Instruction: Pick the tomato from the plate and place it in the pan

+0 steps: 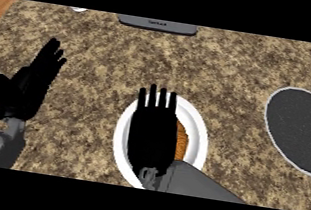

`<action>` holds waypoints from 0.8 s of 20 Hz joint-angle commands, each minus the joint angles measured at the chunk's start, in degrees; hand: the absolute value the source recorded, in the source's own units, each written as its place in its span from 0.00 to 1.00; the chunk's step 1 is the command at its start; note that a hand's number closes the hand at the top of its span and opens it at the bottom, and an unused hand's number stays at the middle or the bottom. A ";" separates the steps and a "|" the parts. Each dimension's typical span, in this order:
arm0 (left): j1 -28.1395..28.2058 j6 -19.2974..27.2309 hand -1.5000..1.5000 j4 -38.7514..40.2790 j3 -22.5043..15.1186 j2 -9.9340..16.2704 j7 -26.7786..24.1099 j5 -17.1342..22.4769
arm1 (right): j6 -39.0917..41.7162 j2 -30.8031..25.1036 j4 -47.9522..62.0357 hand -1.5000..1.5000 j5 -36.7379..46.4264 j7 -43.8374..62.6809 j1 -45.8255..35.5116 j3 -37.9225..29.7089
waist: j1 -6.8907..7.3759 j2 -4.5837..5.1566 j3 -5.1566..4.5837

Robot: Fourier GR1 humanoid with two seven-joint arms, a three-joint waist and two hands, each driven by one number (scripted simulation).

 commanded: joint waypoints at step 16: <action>1.01 -0.55 0.50 -0.84 0.94 -1.15 1.36 -1.30 | -6.49 1.32 14.64 0.00 -7.27 11.53 -4.50 3.56 | -0.40 0.01 0.08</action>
